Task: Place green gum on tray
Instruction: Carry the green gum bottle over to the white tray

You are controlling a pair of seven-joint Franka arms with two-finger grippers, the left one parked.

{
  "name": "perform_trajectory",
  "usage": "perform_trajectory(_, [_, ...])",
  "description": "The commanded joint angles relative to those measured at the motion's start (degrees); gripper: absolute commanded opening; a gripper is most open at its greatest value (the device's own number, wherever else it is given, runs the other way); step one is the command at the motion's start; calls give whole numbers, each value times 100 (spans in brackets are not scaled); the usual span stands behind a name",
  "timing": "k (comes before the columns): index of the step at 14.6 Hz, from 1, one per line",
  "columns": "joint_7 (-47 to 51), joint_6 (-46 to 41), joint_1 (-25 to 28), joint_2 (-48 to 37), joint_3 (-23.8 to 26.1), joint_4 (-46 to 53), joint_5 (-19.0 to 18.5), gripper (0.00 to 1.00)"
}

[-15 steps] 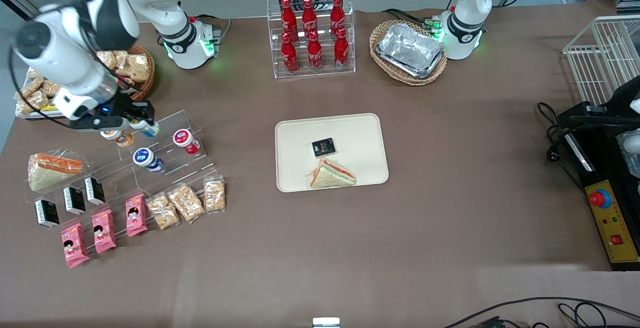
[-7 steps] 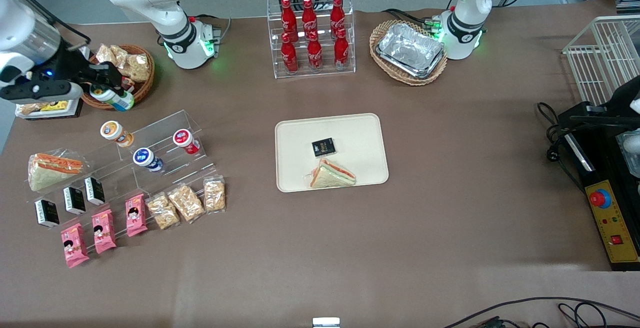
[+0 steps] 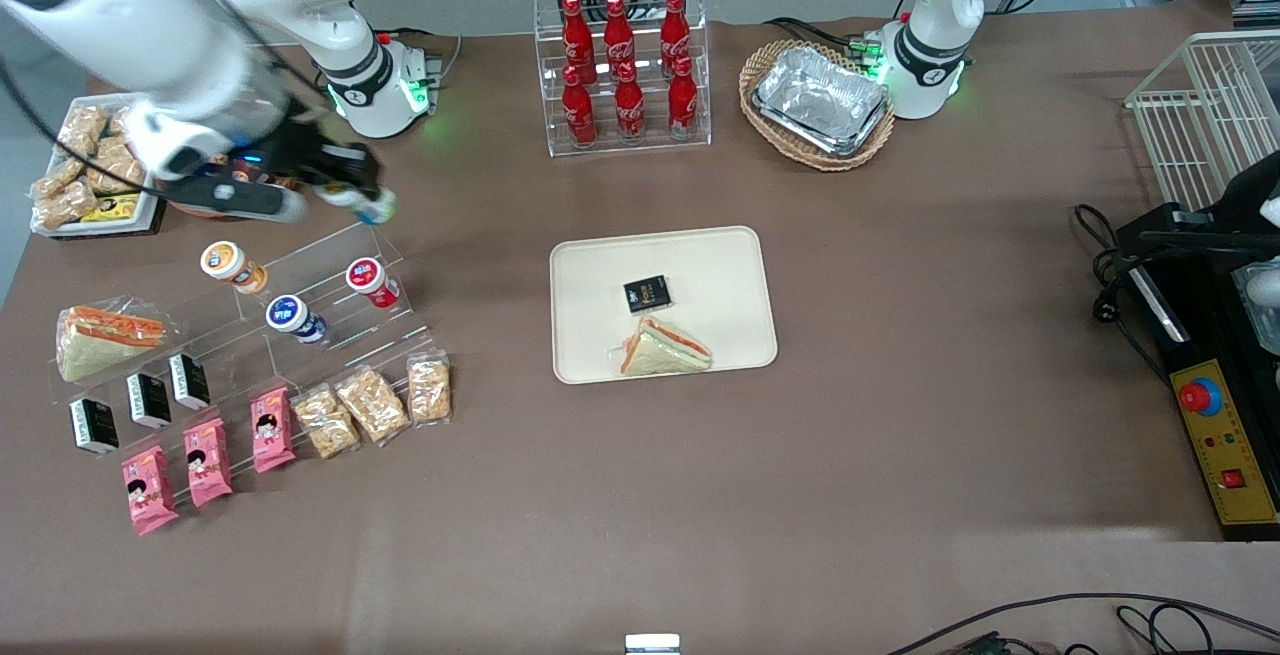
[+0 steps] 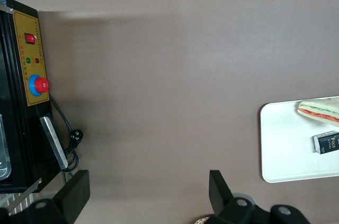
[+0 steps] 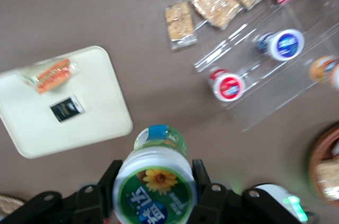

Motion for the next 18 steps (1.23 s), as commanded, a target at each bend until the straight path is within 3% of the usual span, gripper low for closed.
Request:
perform_trajectory(1, [1060, 639, 206, 532, 246, 16, 146, 38])
perform_trajectory(8, [2264, 3432, 1023, 691, 246, -1917, 67, 39])
perform_trajectory(15, [3573, 5033, 1709, 1577, 237, -2446, 23, 39])
perform_trajectory(16, [3758, 5244, 1788, 1744, 237, -2464, -64, 39])
perform_trajectory(18, [4223, 5605, 1833, 2096, 237, -2481, -581, 39])
